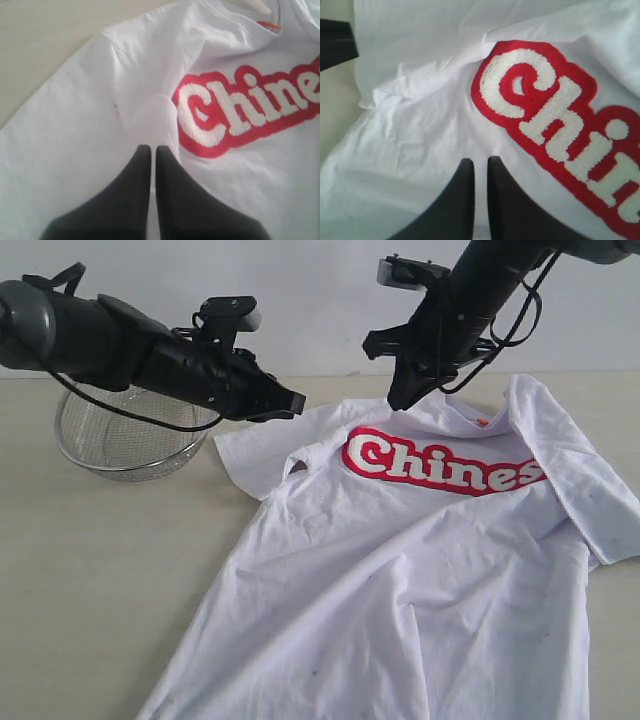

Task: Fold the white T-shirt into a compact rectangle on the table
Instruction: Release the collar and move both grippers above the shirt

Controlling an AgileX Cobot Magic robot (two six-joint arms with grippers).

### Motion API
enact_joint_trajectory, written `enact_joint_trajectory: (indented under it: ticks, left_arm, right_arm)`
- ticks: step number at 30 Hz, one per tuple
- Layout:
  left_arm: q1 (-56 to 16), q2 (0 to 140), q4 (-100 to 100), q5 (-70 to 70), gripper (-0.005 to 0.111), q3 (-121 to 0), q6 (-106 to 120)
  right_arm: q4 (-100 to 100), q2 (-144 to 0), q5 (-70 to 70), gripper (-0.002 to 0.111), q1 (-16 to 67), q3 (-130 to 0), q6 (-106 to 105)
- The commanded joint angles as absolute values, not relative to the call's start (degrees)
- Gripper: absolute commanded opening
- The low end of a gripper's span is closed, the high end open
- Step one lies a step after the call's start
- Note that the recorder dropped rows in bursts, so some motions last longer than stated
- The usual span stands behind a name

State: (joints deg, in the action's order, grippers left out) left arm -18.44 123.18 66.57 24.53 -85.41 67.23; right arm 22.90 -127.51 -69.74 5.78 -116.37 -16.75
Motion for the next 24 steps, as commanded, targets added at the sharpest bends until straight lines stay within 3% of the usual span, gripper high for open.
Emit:
enact_joint_trajectory:
  ticks: [1, 8, 17, 24]
  left_arm:
    - [-18.42, 127.94, 65.71, 25.4, 0.005, -91.18, 66.74]
    - [-16.68, 133.94, 61.83, 27.91, 0.005, -97.76, 60.1]
    - [-14.99, 137.4, 46.33, 33.65, 0.005, -104.09, 47.59]
    - [-14.99, 138.26, 39.75, 39.51, 0.005, -110.75, 42.94]
  right_arm:
    - [25.52, -127.28, -69.96, 0.004, 5.77, -116.6, -17.94]
    - [25.07, -127.16, -69.96, 0.004, 5.99, -114.68, -15.86]
    - [25.7, -123.4, -69.96, 0.004, 9.21, -97.98, -23.74]
    - [25.57, -107.92, -45.47, 0.004, 13.34, -76.01, -24.11]
